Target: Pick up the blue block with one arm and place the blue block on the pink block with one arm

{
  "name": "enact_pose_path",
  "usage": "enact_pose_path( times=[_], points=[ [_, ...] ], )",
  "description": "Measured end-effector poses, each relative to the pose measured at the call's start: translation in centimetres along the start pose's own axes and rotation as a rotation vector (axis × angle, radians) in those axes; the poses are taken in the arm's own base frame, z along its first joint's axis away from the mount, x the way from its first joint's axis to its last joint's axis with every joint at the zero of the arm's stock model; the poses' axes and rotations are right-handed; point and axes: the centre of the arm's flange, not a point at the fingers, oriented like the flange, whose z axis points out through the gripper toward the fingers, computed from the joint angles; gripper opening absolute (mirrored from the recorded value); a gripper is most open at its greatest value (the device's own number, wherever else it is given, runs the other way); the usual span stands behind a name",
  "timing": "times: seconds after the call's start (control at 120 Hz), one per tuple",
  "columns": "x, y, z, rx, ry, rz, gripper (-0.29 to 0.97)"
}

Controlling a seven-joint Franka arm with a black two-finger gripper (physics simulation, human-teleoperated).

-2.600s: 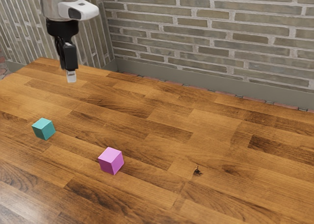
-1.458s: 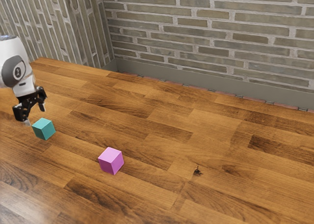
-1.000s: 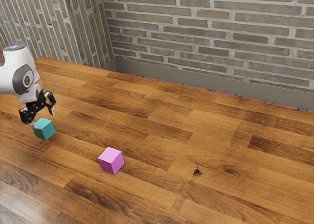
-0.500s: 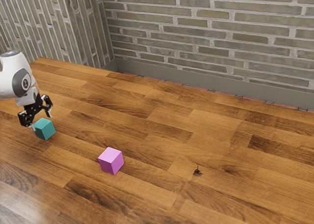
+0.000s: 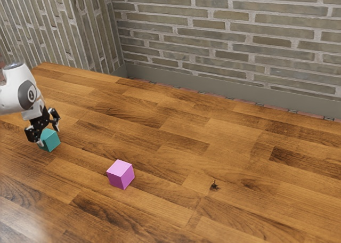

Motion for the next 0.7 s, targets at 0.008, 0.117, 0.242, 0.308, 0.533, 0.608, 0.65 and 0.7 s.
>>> enact_pose_path(
  times=[0.008,0.117,0.242,0.308,0.533,0.608,0.65,0.7],
  points=[
    [0.0,0.0,0.1,-0.001,0.001,0.0,0.68],
    [0.0,0.1,0.6,-0.006,0.008,-0.003,0.6],
    [0.1,0.2,0.3,-0.004,0.006,0.001,0.39],
    [0.3,0.2,-1.5,0.008,-0.002,0.005,0.34],
    [9.1,0.6,-15.1,0.064,-0.003,0.097,0.33],
    [14.0,-0.2,-17.0,0.047,0.02,0.155,0.34],
    [16.3,-0.6,-17.2,0.026,0.032,0.179,0.34],
    [18.7,-0.9,-17.3,0.005,0.046,0.197,0.33]
  ],
)
